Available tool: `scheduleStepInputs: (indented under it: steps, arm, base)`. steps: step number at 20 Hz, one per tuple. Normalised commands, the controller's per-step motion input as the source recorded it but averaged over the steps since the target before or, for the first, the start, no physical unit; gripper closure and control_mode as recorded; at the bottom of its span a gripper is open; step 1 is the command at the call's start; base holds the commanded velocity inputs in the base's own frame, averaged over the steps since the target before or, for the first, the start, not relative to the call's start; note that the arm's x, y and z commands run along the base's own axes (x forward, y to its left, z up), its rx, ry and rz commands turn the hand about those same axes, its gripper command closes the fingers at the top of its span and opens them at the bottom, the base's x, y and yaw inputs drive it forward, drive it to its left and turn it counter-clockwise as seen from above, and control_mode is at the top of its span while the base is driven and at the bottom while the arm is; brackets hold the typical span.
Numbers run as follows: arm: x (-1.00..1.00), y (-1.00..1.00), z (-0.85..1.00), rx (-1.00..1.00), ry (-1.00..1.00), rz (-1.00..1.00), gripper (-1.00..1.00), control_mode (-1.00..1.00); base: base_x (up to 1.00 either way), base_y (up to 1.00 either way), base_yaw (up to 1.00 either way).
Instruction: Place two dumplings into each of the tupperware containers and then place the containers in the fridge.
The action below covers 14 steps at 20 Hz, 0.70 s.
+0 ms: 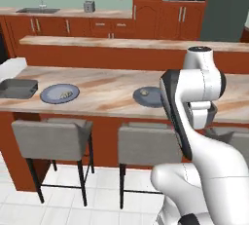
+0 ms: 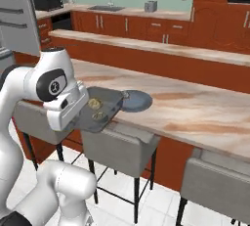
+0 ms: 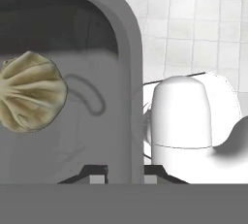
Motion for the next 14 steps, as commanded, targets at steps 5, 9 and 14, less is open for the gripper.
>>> scheduleStepInputs:
  steps: [5, 9, 14]
  arm:
    - [0.0, 0.0, 0.0, 0.0, 0.0, 0.0, 1.0, 1.0]
    - [0.0, 0.0, 0.0, 0.0, 0.0, 0.0, 1.0, 1.0]
    - [0.0, 0.0, 0.0, 0.0, 0.0, 0.0, 1.0, 1.0]
  base:
    - [-0.39, 0.61, 0.94]
    - [0.01, 1.0, 0.61]
    - [0.58, 1.0, 0.37]
